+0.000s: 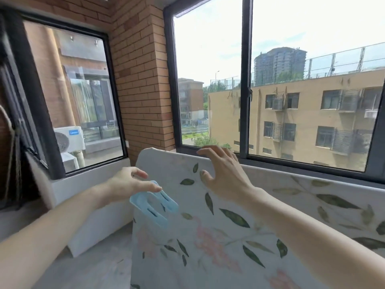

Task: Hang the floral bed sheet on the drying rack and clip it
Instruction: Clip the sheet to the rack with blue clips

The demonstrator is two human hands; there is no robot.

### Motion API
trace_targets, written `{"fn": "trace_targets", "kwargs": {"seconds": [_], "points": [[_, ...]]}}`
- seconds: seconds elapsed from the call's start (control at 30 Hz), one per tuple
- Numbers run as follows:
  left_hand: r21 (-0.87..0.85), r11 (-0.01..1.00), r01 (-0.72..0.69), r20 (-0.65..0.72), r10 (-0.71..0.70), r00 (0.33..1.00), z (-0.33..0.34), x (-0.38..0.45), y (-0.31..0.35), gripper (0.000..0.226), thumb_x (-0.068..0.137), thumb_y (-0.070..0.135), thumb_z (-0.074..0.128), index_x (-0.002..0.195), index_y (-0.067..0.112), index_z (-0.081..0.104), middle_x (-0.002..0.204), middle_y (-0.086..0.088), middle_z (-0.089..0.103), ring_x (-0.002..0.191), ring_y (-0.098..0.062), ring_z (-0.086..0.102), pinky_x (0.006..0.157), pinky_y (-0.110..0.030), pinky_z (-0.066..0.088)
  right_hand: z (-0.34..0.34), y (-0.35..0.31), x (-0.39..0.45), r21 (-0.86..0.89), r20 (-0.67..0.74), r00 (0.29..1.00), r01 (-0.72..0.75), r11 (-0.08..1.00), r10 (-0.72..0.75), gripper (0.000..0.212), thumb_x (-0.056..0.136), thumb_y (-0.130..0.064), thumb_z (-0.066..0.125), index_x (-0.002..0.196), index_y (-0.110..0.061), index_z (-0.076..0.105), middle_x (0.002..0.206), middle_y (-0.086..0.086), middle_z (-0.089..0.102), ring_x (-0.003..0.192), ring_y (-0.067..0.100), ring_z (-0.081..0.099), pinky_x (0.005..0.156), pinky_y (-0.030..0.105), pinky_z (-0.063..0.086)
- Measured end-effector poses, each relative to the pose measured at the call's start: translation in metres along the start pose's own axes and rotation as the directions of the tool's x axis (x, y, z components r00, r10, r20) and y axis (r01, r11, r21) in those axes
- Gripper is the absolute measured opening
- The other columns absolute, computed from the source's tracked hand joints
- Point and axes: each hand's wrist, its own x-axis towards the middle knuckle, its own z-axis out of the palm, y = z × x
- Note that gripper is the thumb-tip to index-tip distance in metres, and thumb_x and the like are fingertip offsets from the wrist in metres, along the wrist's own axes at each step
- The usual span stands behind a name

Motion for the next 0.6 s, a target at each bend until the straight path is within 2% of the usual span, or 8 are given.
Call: {"fn": "trace_targets", "kwargs": {"seconds": [0.1,0.2,0.27,0.37,0.43,0.5,0.6], "points": [[0.007,0.998,-0.064,-0.089,0.064,0.994,-0.028,0.021,-0.007,0.092,0.036,0.073,0.087,0.115,0.033,0.063,0.11,0.008,0.071,0.106,-0.009,0.066,0.082,-0.03,0.053,0.022,-0.007,0.032,0.006,0.047,0.998,-0.037,0.999,0.036,0.052,0.093,-0.027,0.064,0.143,-0.03,0.048,0.148,-0.005,0.047,0.134,0.022,0.042,0.113,0.04,0.034],[0.074,0.989,-0.128,-0.154,0.139,0.978,-0.058,0.048,-0.016,0.082,0.049,0.07,0.089,0.117,0.036,0.057,0.111,0.013,0.07,0.109,-0.008,0.064,0.084,-0.032,0.05,0.041,-0.014,0.056,-0.048,0.147,0.986,-0.071,0.996,0.077,0.052,0.094,-0.029,0.063,0.143,-0.027,0.047,0.148,-0.001,0.048,0.13,0.025,0.049,0.108,0.044,0.042],[0.166,0.972,-0.165,-0.218,0.2,0.955,-0.08,0.071,-0.021,0.07,0.062,0.064,0.09,0.117,0.037,0.056,0.115,0.011,0.068,0.11,-0.011,0.063,0.086,-0.034,0.051,0.052,-0.015,0.071,-0.111,0.199,0.973,-0.093,0.989,0.114,0.051,0.095,-0.031,0.062,0.143,-0.027,0.047,0.145,-0.001,0.051,0.124,0.027,0.055,0.1,0.043,0.048],[0.22,0.945,-0.241,-0.245,0.293,0.924,-0.108,0.106,-0.026,0.062,0.067,0.056,0.091,0.114,0.034,0.056,0.116,0.008,0.068,0.105,-0.011,0.064,0.08,-0.031,0.051,0.064,-0.016,0.084,-0.223,0.199,0.959,-0.156,0.962,0.202,0.047,0.095,-0.035,0.057,0.14,-0.027,0.048,0.137,0.0,0.058,0.112,0.029,0.064,0.085,0.041,0.051],[0.244,0.927,-0.284,-0.234,0.341,0.911,-0.122,0.127,-0.03,0.063,0.067,0.056,0.09,0.114,0.033,0.056,0.115,0.008,0.068,0.104,-0.013,0.065,0.082,-0.033,0.055,0.07,-0.016,0.084,-0.329,0.167,0.952,-0.192,0.925,0.257,0.037,0.096,-0.037,0.051,0.13,-0.023,0.055,0.121,0.003,0.067,0.101,0.031,0.067,0.076,0.039,0.047],[0.27,0.909,-0.318,-0.209,0.378,0.902,-0.136,0.146,-0.033,0.063,0.065,0.061,0.087,0.112,0.033,0.055,0.114,0.01,0.067,0.103,-0.015,0.066,0.087,-0.041,0.058,0.075,-0.018,0.084,-0.442,0.137,0.946,-0.206,0.873,0.293,0.029,0.099,-0.042,0.045,0.111,-0.02,0.06,0.101,0.004,0.071,0.089,0.031,0.067,0.069,0.038,0.043],[0.244,0.885,-0.397,-0.166,0.442,0.882,-0.148,0.169,-0.039,0.061,0.065,0.057,0.087,0.108,0.03,0.054,0.11,0.012,0.068,0.101,-0.013,0.066,0.088,-0.042,0.058,0.076,-0.021,0.087,-0.476,0.101,0.922,-0.286,0.832,0.374,0.037,0.1,-0.049,0.044,0.09,-0.019,0.062,0.086,0.001,0.068,0.079,0.028,0.062,0.07,0.038,0.045]]}}
